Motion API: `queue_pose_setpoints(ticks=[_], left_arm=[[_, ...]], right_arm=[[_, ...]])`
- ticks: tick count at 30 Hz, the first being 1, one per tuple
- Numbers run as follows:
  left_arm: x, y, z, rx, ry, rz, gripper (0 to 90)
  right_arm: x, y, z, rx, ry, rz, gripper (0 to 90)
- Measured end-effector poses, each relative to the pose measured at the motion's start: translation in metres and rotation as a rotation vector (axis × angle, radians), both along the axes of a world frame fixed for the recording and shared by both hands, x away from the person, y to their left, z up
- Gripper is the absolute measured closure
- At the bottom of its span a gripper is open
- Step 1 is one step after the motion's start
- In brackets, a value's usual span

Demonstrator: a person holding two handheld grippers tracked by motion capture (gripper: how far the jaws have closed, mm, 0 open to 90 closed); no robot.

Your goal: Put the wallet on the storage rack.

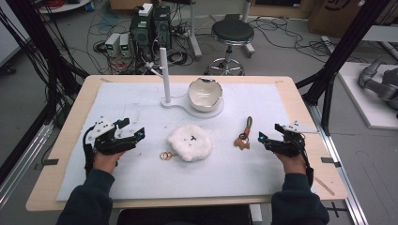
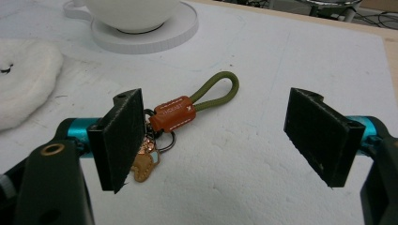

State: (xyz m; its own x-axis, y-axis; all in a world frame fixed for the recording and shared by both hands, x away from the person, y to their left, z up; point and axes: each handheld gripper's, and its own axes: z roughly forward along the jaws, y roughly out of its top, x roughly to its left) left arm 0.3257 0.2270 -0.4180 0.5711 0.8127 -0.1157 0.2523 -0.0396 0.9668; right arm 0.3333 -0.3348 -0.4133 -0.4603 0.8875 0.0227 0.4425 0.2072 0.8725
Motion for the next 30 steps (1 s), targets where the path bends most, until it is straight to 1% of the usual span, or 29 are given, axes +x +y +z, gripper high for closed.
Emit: queue_pose_setpoints(ticks=[1,2,3,6,9,12,15,17,18,19,21,22,23,24,25,27,28,29,30], left_arm=[[0.0,0.0,0.0,0.0,0.0,0.0,21.6],[0.001,-0.003,0.0,-0.016,0.012,-0.008,21.6],[0.001,-0.003,0.0,-0.016,0.012,-0.008,21.6],[0.004,-0.011,0.003,-0.064,0.028,-0.024,21.5],[0.008,-0.023,0.006,-0.061,0.03,-0.05,21.5],[0.016,-0.039,0.006,-0.045,0.053,-0.079,21.5],[0.023,-0.055,0.004,-0.011,0.08,-0.109,21.5],[0.028,-0.065,0.001,0.023,0.104,-0.126,21.5],[0.032,-0.076,-0.005,0.071,0.125,-0.142,21.5],[0.032,-0.076,-0.005,0.071,0.125,-0.142,21.6],[0.036,-0.085,-0.013,0.112,0.167,-0.15,21.9],[0.039,-0.09,-0.019,0.136,0.204,-0.152,22.3],[0.039,-0.09,-0.019,0.136,0.204,-0.152,22.8],[0.041,-0.091,-0.021,0.153,0.221,-0.152,22.8],[0.043,-0.093,-0.023,0.165,0.232,-0.147,22.9],[0.045,-0.096,-0.024,0.188,0.254,-0.155,23.6],[0.046,-0.099,-0.024,0.218,0.271,-0.174,26.0],[0.046,-0.101,-0.026,0.234,0.278,-0.186,28.3],[0.046,-0.102,-0.027,0.247,0.293,-0.199,30.8]], right_arm=[[0.0,0.0,0.0,0.0,0.0,0.0,21.2],[-0.001,-0.001,0.0,0.001,-0.003,0.0,21.3],[-0.001,-0.001,0.0,0.001,-0.003,0.0,21.3],[-0.002,-0.002,0.0,0.014,-0.007,-0.002,21.2],[-0.003,-0.002,0.0,0.016,-0.006,-0.001,21.3],[-0.004,0.0,-0.001,0.017,-0.002,0.005,21.3],[-0.006,0.002,0.0,0.019,-0.005,0.011,21.3],[-0.005,0.005,0.001,0.014,-0.008,0.026,21.3],[-0.005,0.007,0.002,0.016,-0.003,0.027,21.3],[-0.005,0.008,0.002,0.016,-0.003,0.033,21.3],[-0.005,0.01,0.002,0.013,-0.004,0.038,21.3],[-0.005,0.013,0.002,0.012,0.001,0.05,21.3],[-0.005,0.013,0.002,0.012,0.001,0.05,21.3],[-0.005,0.015,0.002,0.004,0.005,0.063,21.3],[-0.005,0.017,0.002,0.001,0.005,0.066,21.3],[-0.005,0.018,0.002,0.0,0.004,0.07,21.3],[-0.004,0.02,0.002,0.001,0.003,0.077,21.3],[-0.004,0.021,0.002,0.003,0.007,0.081,21.3],[-0.003,0.022,0.002,0.003,0.007,0.086,21.3]])
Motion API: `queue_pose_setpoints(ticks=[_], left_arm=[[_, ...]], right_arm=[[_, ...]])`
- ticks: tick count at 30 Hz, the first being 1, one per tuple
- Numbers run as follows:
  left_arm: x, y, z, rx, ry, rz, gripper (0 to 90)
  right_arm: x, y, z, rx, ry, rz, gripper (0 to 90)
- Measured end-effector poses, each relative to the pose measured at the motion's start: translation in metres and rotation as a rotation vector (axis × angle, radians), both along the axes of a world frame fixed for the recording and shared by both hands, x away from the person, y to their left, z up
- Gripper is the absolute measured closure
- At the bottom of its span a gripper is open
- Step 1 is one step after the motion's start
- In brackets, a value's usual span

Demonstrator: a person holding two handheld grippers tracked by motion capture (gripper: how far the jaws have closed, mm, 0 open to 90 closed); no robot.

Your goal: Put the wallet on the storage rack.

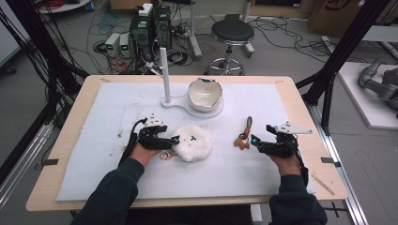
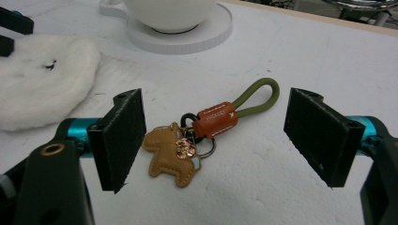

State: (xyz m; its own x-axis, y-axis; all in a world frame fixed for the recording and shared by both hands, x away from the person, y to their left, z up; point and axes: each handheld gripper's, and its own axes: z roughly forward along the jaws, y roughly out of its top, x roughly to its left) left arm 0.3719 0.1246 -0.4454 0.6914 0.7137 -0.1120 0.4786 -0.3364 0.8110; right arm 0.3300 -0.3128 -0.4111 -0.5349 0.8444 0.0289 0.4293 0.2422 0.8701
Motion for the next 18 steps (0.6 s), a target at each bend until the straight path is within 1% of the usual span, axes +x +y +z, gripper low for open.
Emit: queue_pose_setpoints(ticks=[1,2,3,4,5,6,7,8,9,10,12,13,14,15,16,17,18], left_arm=[[0.0,0.0,0.0,0.0,0.0,0.0,33.7],[0.001,-0.001,-0.004,0.016,0.044,-0.03,37.4],[0.001,-0.001,-0.004,0.016,0.044,-0.03,41.4],[0.001,0.0,-0.004,-0.011,0.065,-0.049,46.0],[0.001,0.0,-0.004,-0.011,0.065,-0.049,49.9],[0.001,0.0,-0.003,-0.015,0.084,-0.047,51.8],[0.001,0.001,-0.003,-0.03,0.096,-0.045,55.8],[0.001,0.001,-0.003,-0.03,0.096,-0.045,60.5],[-0.002,0.002,-0.001,-0.049,0.1,-0.042,68.4],[-0.002,0.002,-0.001,-0.049,0.1,-0.042,72.7],[-0.006,0.001,0.003,-0.043,0.063,-0.052,74.4],[-0.01,0.001,0.006,-0.057,0.04,-0.054,75.1],[-0.014,0.003,0.01,-0.102,0.012,-0.053,76.3],[-0.017,0.005,0.012,-0.122,-0.001,-0.051,77.0],[-0.017,0.005,0.012,-0.122,-0.001,-0.051,77.6],[-0.019,0.008,0.014,-0.145,-0.022,-0.044,80.1],[-0.024,0.011,0.017,-0.188,-0.05,-0.033,80.3]], right_arm=[[0.0,0.0,0.0,0.0,0.0,0.0,21.3],[0.001,0.002,0.0,0.008,0.006,0.01,21.3],[0.001,0.002,0.0,0.008,0.006,0.01,21.3],[0.001,0.005,0.0,0.011,0.008,0.026,21.3],[0.002,0.006,0.0,0.01,0.012,0.031,21.3],[0.002,0.007,0.0,0.008,0.014,0.036,21.3],[0.003,0.009,-0.001,0.008,0.023,0.04,21.3],[0.003,0.01,-0.001,0.004,0.026,0.042,21.3],[0.004,0.011,-0.002,0.005,0.032,0.048,21.3],[0.004,0.011,-0.002,0.005,0.032,0.048,21.3],[0.004,0.012,-0.002,0.005,0.034,0.053,21.3],[0.003,0.012,-0.002,0.008,0.034,0.056,21.3],[0.002,0.013,-0.001,0.027,0.018,0.058,21.3],[0.002,0.014,-0.001,0.04,0.014,0.064,21.2],[0.001,0.016,-0.001,0.048,0.006,0.064,21.3],[0.001,0.018,0.0,0.059,0.007,0.058,21.3],[0.0,0.021,0.001,0.069,0.008,0.062,21.3]])
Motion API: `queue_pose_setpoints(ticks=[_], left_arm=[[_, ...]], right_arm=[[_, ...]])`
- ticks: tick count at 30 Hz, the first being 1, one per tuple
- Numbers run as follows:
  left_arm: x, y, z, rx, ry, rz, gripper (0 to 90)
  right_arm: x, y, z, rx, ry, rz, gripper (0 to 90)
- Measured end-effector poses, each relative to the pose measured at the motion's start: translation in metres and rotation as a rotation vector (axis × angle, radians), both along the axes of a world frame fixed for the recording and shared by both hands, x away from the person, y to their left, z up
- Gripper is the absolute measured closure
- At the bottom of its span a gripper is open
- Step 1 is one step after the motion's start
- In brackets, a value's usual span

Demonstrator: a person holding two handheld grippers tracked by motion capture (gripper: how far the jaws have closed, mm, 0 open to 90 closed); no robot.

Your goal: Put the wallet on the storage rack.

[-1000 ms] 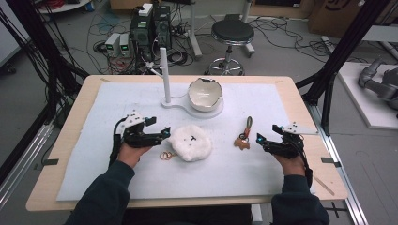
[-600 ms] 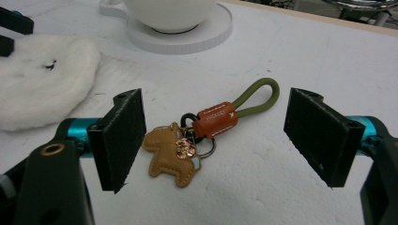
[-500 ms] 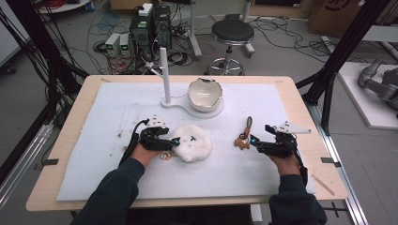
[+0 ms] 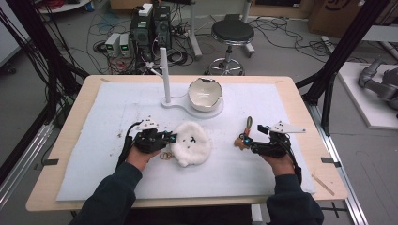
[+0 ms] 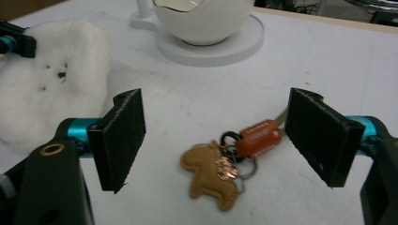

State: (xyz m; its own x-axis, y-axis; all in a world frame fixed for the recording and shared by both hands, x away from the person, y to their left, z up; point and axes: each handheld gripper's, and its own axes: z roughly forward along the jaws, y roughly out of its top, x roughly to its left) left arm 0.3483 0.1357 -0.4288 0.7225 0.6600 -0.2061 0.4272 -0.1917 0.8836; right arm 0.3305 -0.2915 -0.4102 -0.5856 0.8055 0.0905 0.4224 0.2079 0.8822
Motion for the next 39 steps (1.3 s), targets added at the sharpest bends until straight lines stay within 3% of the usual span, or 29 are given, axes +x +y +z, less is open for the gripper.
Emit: queue_pose_setpoints(ticks=[3,7,8,9,12,13,17,18,19,21,22,23,24,25,26,27,28,29,30,31,32,33,36,37,39], left_arm=[[-0.003,0.002,0.004,-0.025,-0.024,0.007,80.6],[-0.008,0.004,0.011,-0.092,-0.071,0.023,81.1],[-0.009,0.005,0.013,-0.127,-0.086,0.029,81.2],[-0.009,0.005,0.013,-0.127,-0.086,0.029,81.2],[-0.012,0.004,0.018,-0.18,-0.129,0.032,81.2],[-0.012,0.004,0.018,-0.18,-0.129,0.032,81.2],[-0.016,0.001,0.022,-0.224,-0.158,0.026,81.1],[-0.017,-0.001,0.023,-0.25,-0.161,0.014,81.2],[-0.017,-0.001,0.023,-0.25,-0.161,0.014,81.1],[-0.018,-0.002,0.023,-0.266,-0.167,0.002,81.1],[-0.018,-0.004,0.022,-0.268,-0.16,-0.024,81.0],[-0.018,-0.004,0.022,-0.268,-0.16,-0.024,80.9],[-0.018,-0.005,0.02,-0.253,-0.152,-0.032,80.8],[-0.018,-0.005,0.02,-0.253,-0.152,-0.032,80.6],[-0.016,-0.006,0.015,-0.193,-0.094,-0.051,80.4],[-0.016,-0.006,0.015,-0.193,-0.094,-0.051,80.0],[-0.014,-0.01,0.009,-0.133,-0.028,-0.093,79.6],[-0.014,-0.01,0.009,-0.133,-0.028,-0.093,79.6],[-0.016,-0.02,0.005,-0.062,-0.02,-0.148,79.3],[-0.016,-0.02,0.005,-0.062,-0.02,-0.148,76.3],[-0.017,-0.026,0.004,-0.02,-0.01,-0.154,71.6],[-0.017,-0.026,0.004,-0.02,-0.01,-0.154,66.6],[-0.014,-0.018,0.014,-0.037,-0.042,-0.101,47.2],[-0.014,-0.018,0.014,-0.037,-0.042,-0.101,44.9],[-0.013,-0.013,0.023,-0.051,-0.103,-0.092,41.2]], right_arm=[[-0.001,0.013,0.002,0.029,-0.009,0.042,21.3],[-0.001,0.03,0.001,0.054,0.01,0.092,21.3],[0.0,0.042,-0.001,0.074,0.031,0.137,21.3],[0.0,0.042,-0.001,0.074,0.031,0.137,21.3],[0.003,0.067,-0.006,0.111,0.069,0.209,21.3],[0.003,0.067,-0.006,0.111,0.069,0.209,21.3],[0.007,0.093,-0.016,0.14,0.14,0.293,21.7],[0.008,0.097,-0.018,0.147,0.156,0.308,23.4],[0.008,0.097,-0.018,0.147,0.156,0.308,23.4],[0.009,0.104,-0.022,0.189,0.196,0.342,31.6],[0.01,0.104,-0.023,0.206,0.193,0.362,39.5],[0.01,0.104,-0.023,0.206,0.193,0.362,39.5],[0.01,0.103,-0.021,0.228,0.19,0.38,58.3],[0.01,0.099,-0.019,0.232,0.173,0.378,65.5],[0.01,0.095,-0.016,0.245,0.147,0.369,70.2],[0.009,0.09,-0.012,0.265,0.111,0.352,72.8],[0.008,0.086,-0.008,0.282,0.076,0.339,73.9],[0.008,0.086,-0.008,0.282,0.076,0.339,73.9],[0.007,0.081,-0.003,0.279,0.023,0.315,74.8],[0.007,0.079,-0.001,0.282,0.013,0.308,74.8],[0.007,0.078,0.0,0.284,0.004,0.308,74.9],[0.007,0.078,0.0,0.284,0.004,0.308,74.9],[0.006,0.072,0.008,0.198,-0.026,0.327,75.3],[0.006,0.072,0.01,0.168,-0.03,0.347,75.3],[0.006,0.073,0.012,0.15,-0.017,0.4,75.3]])
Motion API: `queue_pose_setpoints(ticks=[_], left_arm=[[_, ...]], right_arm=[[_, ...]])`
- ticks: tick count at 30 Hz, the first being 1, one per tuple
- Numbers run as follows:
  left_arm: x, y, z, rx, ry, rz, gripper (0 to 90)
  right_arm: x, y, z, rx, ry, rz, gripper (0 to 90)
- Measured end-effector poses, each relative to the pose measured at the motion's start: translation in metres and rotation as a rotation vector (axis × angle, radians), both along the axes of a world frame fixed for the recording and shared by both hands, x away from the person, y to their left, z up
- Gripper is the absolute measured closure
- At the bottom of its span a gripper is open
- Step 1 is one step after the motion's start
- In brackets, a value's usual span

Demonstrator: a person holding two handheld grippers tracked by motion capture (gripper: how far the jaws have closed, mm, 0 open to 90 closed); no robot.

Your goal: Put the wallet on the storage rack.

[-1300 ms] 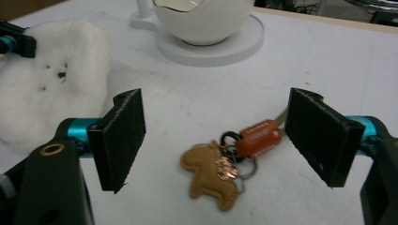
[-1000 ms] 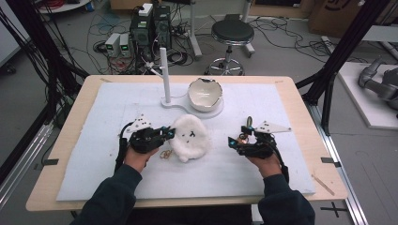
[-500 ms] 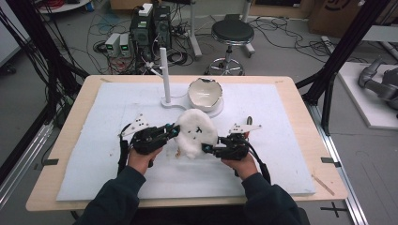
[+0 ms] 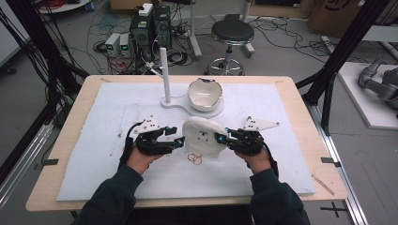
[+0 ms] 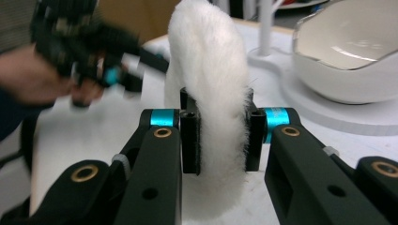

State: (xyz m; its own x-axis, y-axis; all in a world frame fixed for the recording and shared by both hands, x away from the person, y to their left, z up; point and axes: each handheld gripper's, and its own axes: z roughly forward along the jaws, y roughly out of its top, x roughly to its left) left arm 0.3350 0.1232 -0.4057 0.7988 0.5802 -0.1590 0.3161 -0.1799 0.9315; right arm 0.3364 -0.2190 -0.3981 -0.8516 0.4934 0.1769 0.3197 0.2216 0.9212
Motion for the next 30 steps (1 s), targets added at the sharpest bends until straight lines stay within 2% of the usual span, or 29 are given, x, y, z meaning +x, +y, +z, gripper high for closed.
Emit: queue_pose_setpoints(ticks=[1,2,3,4,5,6,7,8,10,11,12,14,15,16,17,18,19,20,21,22,23,24,25,26,27,29,30], left_arm=[[0.001,0.001,0.004,-0.016,-0.028,0.0,41.2],[0.001,0.002,0.007,-0.024,-0.044,-0.003,39.8],[0.004,0.001,0.013,-0.047,-0.077,-0.022,38.3],[0.004,0.001,0.013,-0.047,-0.077,-0.022,38.0],[0.007,-0.003,0.013,-0.066,-0.057,-0.086,38.0],[0.007,-0.003,0.013,-0.066,-0.057,-0.086,38.7],[0.008,-0.009,0.008,-0.043,0.011,-0.155,44.9],[0.006,-0.014,0.004,-0.015,0.04,-0.187,53.3],[0.004,-0.015,0.002,-0.002,0.046,-0.193,66.9],[0.004,-0.015,0.001,-0.008,0.047,-0.206,66.9],[0.003,-0.014,0.001,-0.027,0.042,-0.217,71.7],[0.001,-0.013,0.004,-0.038,0.024,-0.198,74.7],[0.001,-0.01,0.006,-0.046,0.014,-0.173,75.6],[0.001,-0.004,0.008,-0.089,-0.006,-0.129,75.8],[0.001,0.001,0.009,-0.123,-0.018,-0.105,75.9],[0.001,0.001,0.009,-0.123,-0.018,-0.105,75.9],[0.001,0.009,0.011,-0.19,-0.043,-0.077,75.9],[0.001,0.009,0.011,-0.19,-0.043,-0.077,75.9],[0.0,0.013,0.012,-0.218,-0.054,-0.072,75.9],[0.0,0.013,0.012,-0.218,-0.054,-0.072,75.8],[0.0,0.012,0.011,-0.22,-0.048,-0.085,75.8],[0.0,0.012,0.011,-0.22,-0.048,-0.085,75.7],[0.0,0.011,0.01,-0.216,-0.047,-0.09,75.6],[0.0,0.008,0.008,-0.201,-0.044,-0.1,75.6],[-0.001,0.005,0.005,-0.18,-0.038,-0.108,75.3],[0.0,0.005,0.004,-0.166,-0.025,-0.114,75.0],[0.0,0.005,0.002,-0.15,-0.006,-0.118,74.8]], right_arm=[[0.0,0.0,0.0,0.0,0.0,0.0,75.3],[0.0,0.002,0.0,-0.008,0.003,0.029,75.3],[-0.002,0.007,0.0,-0.015,0.011,0.083,75.3],[-0.002,0.009,-0.001,-0.019,0.012,0.098,75.3],[-0.003,0.012,-0.001,-0.024,0.016,0.116,75.2],[-0.003,0.014,-0.001,-0.018,0.017,0.123,75.2],[-0.003,0.015,0.0,-0.009,0.012,0.124,75.2],[-0.003,0.015,0.001,0.001,0.015,0.126,75.0],[-0.003,0.015,0.002,0.008,0.015,0.124,74.8],[-0.003,0.014,0.002,0.001,0.013,0.109,74.2],[-0.002,0.012,0.001,0.004,0.021,0.092,72.9],[0.0,0.01,0.0,0.02,0.012,0.049,64.6],[0.0,0.009,-0.001,0.025,0.004,-0.022,46.6],[0.002,0.008,-0.002,0.032,0.016,-0.046,43.9],[0.003,0.007,-0.002,0.035,0.028,-0.059,40.0],[0.003,0.007,-0.002,0.035,0.028,-0.059,40.0],[0.004,0.005,-0.006,0.044,0.042,-0.081,33.0],[0.004,0.006,-0.008,0.053,0.062,-0.075,32.0],[0.006,0.008,-0.011,0.052,0.08,-0.06,32.1],[0.006,0.008,-0.011,0.052,0.08,-0.06,32.1],[0.006,0.014,-0.014,0.071,0.117,-0.022,33.8],[0.006,0.014,-0.014,0.071,0.117,-0.022,33.8],[0.006,0.019,-0.014,0.099,0.13,0.006,38.7],[0.006,0.019,-0.014,0.099,0.13,0.006,38.7],[0.006,0.022,-0.013,0.113,0.122,0.009,46.6],[0.007,0.018,-0.012,0.105,0.111,-0.018,63.3],[0.008,0.015,-0.011,0.116,0.107,-0.025,64.8]])
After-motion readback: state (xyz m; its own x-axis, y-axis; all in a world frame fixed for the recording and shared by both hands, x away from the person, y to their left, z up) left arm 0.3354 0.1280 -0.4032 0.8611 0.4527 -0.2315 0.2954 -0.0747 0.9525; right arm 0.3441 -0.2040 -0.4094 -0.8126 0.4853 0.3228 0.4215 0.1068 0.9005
